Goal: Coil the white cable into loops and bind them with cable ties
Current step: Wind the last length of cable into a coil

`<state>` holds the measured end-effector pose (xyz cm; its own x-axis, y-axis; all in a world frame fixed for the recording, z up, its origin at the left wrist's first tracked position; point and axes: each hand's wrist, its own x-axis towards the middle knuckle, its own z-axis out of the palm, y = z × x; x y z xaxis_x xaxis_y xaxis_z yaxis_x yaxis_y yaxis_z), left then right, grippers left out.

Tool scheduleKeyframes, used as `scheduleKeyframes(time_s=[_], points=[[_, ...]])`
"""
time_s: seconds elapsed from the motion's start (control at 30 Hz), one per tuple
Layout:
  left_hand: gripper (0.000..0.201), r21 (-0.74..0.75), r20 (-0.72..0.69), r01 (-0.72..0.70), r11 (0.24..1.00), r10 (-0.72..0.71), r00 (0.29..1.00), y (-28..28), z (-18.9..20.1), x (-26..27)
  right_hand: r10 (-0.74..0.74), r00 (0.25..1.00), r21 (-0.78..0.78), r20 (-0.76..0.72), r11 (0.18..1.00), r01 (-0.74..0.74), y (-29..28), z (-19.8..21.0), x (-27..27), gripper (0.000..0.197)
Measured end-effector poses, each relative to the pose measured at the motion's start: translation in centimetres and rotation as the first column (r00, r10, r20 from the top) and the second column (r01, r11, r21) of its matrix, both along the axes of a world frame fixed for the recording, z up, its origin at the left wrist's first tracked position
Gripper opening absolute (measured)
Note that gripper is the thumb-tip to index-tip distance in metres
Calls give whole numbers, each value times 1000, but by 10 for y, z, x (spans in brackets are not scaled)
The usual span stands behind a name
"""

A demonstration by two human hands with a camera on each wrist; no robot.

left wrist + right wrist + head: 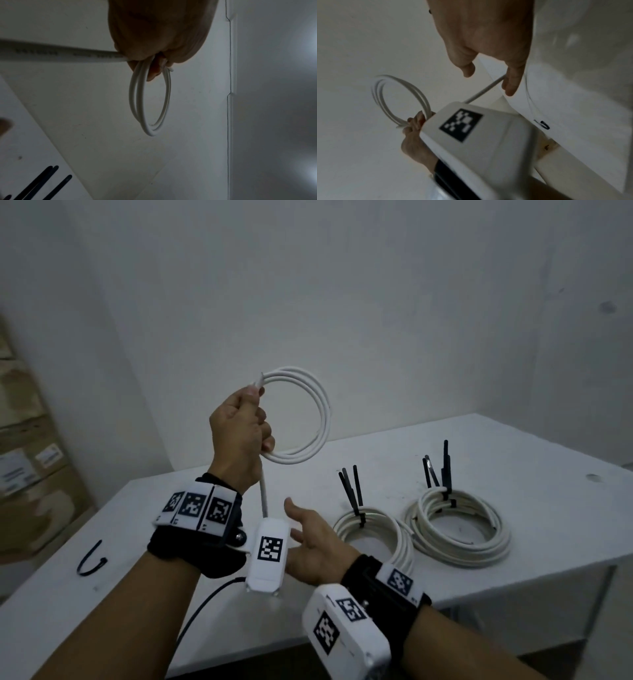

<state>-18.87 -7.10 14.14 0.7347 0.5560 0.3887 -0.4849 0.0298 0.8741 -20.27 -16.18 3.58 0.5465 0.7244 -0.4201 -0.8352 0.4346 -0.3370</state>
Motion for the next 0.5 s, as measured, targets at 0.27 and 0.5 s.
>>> scheduleKeyframes(time_s=[0.27,0.5], points=[[19,-48,-29,0,999,-2,1000,24,-12,-6,-276,955,-12,106,960,279,21,2,51,26],[18,-35,-135,-32,999,27,990,43,-29,-1,-359,874,38,328,929,368,-4,29,79,20]])
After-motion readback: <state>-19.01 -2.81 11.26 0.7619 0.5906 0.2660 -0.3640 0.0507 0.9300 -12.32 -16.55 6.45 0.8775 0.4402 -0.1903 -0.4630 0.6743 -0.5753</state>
